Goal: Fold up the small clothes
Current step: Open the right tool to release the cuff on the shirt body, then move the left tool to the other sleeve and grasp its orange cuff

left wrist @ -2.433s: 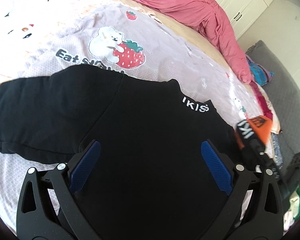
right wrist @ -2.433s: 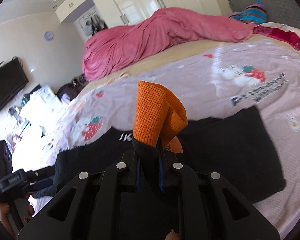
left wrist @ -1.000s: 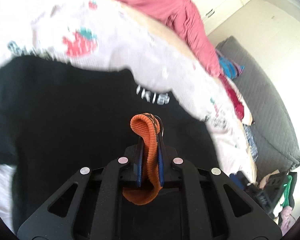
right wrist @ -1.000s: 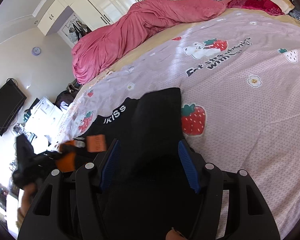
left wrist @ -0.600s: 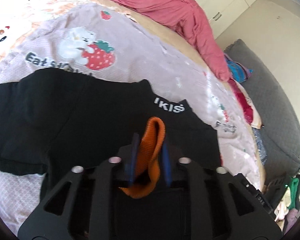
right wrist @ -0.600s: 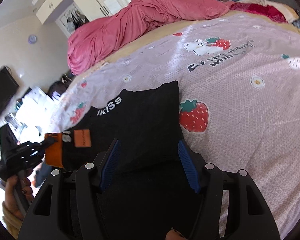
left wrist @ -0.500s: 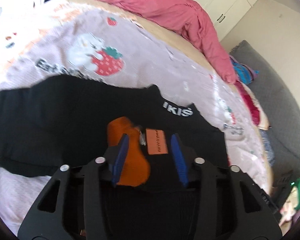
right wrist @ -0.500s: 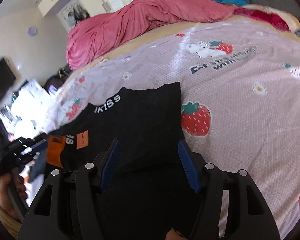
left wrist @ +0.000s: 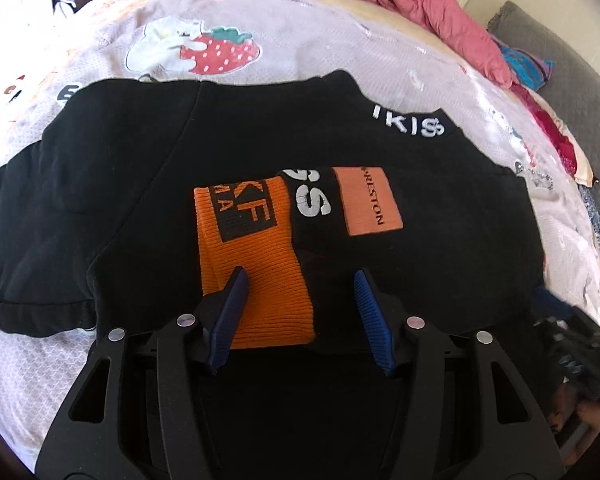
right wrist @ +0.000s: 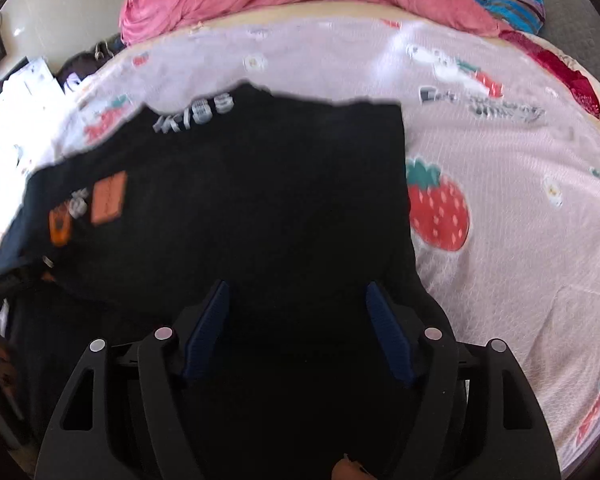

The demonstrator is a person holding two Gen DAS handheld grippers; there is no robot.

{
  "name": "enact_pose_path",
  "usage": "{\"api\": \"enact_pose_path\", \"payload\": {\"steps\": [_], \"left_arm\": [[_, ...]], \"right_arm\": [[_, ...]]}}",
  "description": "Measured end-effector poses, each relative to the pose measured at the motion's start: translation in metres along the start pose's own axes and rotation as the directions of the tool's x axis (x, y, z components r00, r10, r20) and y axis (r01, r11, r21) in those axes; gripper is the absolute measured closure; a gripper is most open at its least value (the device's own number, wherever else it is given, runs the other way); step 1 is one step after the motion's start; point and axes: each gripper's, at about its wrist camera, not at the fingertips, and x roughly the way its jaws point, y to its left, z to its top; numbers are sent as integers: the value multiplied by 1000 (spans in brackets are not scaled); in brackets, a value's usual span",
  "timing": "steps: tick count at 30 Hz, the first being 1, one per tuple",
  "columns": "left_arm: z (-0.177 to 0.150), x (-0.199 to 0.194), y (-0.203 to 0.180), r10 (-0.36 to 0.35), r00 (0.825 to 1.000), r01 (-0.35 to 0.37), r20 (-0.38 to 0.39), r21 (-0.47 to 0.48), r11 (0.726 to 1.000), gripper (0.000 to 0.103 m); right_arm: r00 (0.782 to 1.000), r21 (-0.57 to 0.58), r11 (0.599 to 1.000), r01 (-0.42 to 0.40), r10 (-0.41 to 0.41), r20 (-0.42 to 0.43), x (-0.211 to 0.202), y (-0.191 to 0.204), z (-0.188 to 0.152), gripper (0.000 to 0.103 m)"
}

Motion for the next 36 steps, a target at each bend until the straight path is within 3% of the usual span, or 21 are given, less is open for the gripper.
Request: {"api": "enact_pose_path", "payload": {"steps": [2, 5, 9, 11, 13, 16, 23, 36], "left_arm": [[0, -8, 2, -26, 999, 27, 19, -16, 1000, 47], [-2, -26, 9, -36, 997, 39, 64, -44, 998, 39], [-6, -45, 16, -41, 995, 47, 91, -62, 997, 36], [-8, -53, 21, -31, 995, 38, 100, -75, 996, 22], [-10, -60, 25, -29, 993, 39, 111, -91, 995, 20], [-11, -68, 31, -11, 992, 26, 130, -116, 993, 9], [-16, -88, 49, 50, 987, -27, 154, -147, 989, 9], [-29, -116, 106, 122, 977, -71, 177, -269, 960, 9]], "right_arm": [[1000, 7, 1000, -8, 7, 19, -5, 0, -1, 30], [993, 59, 993, -98, 94, 74, -23, -4, -5, 21], [988, 78, 990, -115, 106, 112, -41, -3, -9, 10], [985, 82, 988, -129, 119, 121, -49, -3, -10, 9], [983, 85, 987, -135, 123, 135, -56, -1, -11, 8], [978, 83, 985, -153, 139, 153, -66, 3, -10, 5], [967, -16, 987, -161, 161, 198, -85, 30, -5, 5], [946, -171, 958, -228, 260, 194, -95, 100, 3, 5]]}}
